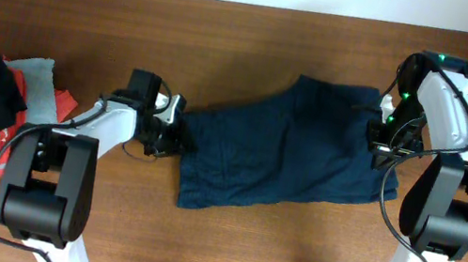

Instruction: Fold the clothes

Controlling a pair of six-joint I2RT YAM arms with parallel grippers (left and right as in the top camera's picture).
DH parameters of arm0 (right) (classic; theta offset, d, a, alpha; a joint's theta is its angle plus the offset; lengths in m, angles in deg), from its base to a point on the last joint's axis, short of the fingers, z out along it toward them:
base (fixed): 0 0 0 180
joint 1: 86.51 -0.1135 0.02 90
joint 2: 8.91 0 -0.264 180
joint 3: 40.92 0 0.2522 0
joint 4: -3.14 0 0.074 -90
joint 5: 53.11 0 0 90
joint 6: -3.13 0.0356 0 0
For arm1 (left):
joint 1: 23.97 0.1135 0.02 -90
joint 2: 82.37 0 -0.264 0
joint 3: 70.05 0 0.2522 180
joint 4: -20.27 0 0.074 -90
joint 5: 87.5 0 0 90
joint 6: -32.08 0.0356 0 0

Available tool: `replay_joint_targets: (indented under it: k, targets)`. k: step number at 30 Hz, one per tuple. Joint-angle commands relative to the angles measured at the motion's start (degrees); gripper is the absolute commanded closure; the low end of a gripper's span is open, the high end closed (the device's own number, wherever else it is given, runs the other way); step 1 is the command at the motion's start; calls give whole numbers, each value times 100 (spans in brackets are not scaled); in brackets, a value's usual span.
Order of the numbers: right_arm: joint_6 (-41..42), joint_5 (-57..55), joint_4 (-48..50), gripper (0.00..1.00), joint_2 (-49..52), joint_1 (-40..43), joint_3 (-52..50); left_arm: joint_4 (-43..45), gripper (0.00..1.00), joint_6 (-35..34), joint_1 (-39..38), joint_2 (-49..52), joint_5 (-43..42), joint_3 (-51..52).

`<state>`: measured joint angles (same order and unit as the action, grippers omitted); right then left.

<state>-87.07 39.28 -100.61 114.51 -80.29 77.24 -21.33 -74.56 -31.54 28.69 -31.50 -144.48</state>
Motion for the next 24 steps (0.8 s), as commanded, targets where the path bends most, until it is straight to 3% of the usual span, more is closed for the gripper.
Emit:
replay_joint_targets:
  k: [1, 9, 15, 24]
  targets:
    - [24, -13, -4, 91, -39, 17, 46, -175, 100, 306, 87, 251, 295, 197]
    - [26, -74, 83, 91, -39, 24, 46, -1161, 100, 927, 1360, -284, 1099, -391]
    - [24, -46, 319, 90, -39, 17, 46, -2282, 100, 1318, 2284, -667, 1132, -1399]
    - [-245, 490, 780, 91, -33, -114, 39, -3786, 100, 1650, 2378, -811, 992, -3029]
